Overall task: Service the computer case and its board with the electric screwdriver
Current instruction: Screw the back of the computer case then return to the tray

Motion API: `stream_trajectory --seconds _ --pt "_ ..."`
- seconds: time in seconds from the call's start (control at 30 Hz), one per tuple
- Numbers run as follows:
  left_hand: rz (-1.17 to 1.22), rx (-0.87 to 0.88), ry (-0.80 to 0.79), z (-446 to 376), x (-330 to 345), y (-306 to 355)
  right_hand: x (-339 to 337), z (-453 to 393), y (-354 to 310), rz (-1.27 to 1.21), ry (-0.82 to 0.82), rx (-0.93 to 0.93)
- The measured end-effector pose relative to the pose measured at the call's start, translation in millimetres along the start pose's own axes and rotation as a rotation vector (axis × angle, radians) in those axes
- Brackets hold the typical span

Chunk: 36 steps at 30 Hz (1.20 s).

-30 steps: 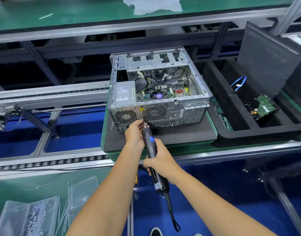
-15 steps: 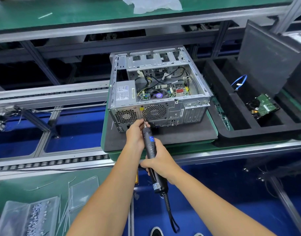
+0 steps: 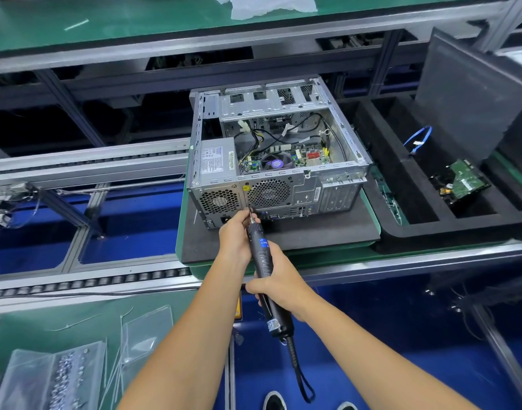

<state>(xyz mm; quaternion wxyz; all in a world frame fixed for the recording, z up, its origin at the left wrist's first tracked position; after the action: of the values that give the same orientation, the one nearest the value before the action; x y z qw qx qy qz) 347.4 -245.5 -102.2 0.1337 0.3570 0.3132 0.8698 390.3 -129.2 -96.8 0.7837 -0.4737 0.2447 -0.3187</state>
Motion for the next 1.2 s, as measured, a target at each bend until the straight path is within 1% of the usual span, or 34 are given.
stream_trajectory --seconds 0.4,0.6,0.8,1.2 --pt "-0.012 0.029 0.019 -0.1 1.2 -0.1 -3.2 0.2 -0.3 -0.025 0.000 -0.007" --pt "0.010 0.026 -0.001 0.6 2.4 -0.7 -2.8 0.2 0.6 -0.037 0.013 -0.013" --pt "-0.022 0.058 0.050 0.0 -0.7 -1.1 -2.1 -1.2 1.0 -0.028 0.007 -0.019" --pt "-0.053 0.058 0.092 -1.0 -2.7 -0.4 -2.7 -1.0 -0.3 -0.025 0.000 -0.020"
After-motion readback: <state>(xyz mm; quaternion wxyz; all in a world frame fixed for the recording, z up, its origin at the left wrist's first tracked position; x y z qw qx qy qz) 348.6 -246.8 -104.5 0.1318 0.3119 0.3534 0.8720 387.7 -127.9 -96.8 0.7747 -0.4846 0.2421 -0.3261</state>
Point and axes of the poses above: each hand's wrist, its own z-axis away from the middle knuckle, its own x-axis out of the palm, y = z × x, the point moved 5 cm from there along -z, towards the middle knuckle, and after that the axes turned 2 degrees about x, right-handed, at the moved point
